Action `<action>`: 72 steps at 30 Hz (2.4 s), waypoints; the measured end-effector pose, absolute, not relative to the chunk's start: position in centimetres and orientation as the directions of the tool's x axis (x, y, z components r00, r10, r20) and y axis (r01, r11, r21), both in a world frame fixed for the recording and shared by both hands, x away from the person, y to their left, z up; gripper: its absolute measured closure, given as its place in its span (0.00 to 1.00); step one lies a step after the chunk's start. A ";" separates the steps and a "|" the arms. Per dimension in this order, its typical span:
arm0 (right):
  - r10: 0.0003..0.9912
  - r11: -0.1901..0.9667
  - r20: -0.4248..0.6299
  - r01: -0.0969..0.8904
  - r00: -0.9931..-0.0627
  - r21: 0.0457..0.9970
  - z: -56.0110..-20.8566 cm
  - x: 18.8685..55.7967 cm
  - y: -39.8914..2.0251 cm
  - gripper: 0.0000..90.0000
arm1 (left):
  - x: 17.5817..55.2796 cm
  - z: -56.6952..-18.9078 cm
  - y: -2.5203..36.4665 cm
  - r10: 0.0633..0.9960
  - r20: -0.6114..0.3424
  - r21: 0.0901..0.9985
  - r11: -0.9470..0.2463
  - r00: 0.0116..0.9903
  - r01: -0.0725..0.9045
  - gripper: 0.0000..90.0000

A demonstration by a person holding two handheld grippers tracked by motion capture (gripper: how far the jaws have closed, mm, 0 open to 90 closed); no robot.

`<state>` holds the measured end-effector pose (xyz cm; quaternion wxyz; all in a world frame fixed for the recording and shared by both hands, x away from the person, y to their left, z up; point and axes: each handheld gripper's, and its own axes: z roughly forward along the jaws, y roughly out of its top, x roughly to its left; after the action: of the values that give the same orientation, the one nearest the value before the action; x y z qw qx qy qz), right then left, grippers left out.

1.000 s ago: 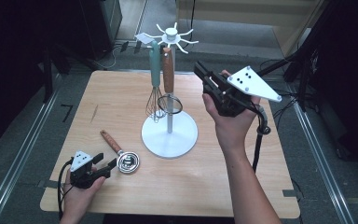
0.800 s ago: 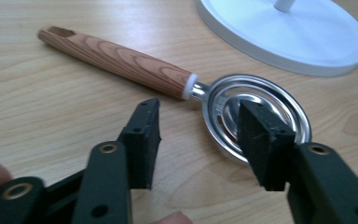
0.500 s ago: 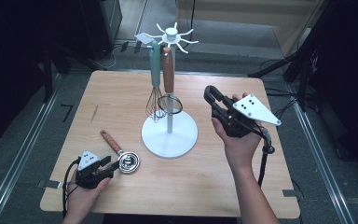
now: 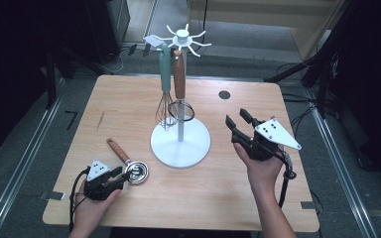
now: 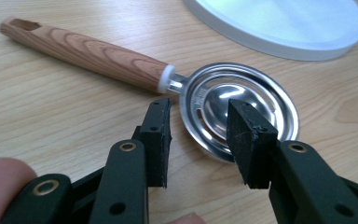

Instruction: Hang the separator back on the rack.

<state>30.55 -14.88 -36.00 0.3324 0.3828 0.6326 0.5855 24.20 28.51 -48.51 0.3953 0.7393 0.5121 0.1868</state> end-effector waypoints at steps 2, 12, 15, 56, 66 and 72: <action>0.868 0.021 0.049 0.135 -0.493 0.991 -37.1 30.3 -15.3 0.55 | 24.3 -48.5 28.5 0.899 -0.131 0.776 -0.170 0.418 0.608 0.72; 0.883 0.028 0.060 0.180 -0.465 0.983 -42.7 28.2 -17.2 0.42 | 24.3 -48.9 28.1 0.890 -0.119 0.768 -0.199 0.441 0.609 0.71; 0.880 0.025 0.071 0.195 -0.470 0.980 -43.6 28.0 -17.2 0.42 | 24.4 -48.9 28.1 0.891 -0.141 0.762 -0.181 0.432 0.622 0.70; 0.794 0.093 0.143 0.351 -0.590 0.932 -48.3 24.2 -11.7 0.54 | 21.3 -49.1 22.9 0.818 -0.120 0.734 -0.308 0.563 0.605 0.71; 0.771 0.113 0.147 0.360 -0.619 0.926 -48.6 24.0 -10.4 0.55 | 21.3 -48.5 23.3 0.824 -0.161 0.763 -0.245 0.543 0.598 0.64; 0.769 0.123 0.140 0.360 -0.623 0.925 -48.6 23.8 -10.2 0.55 | 22.7 -48.6 23.7 0.850 -0.195 0.766 -0.179 0.489 0.617 0.59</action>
<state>23.84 -10.18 -48.63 0.1912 0.3898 0.7244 0.5355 22.67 23.70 -48.63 0.4175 0.7550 0.4860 0.1395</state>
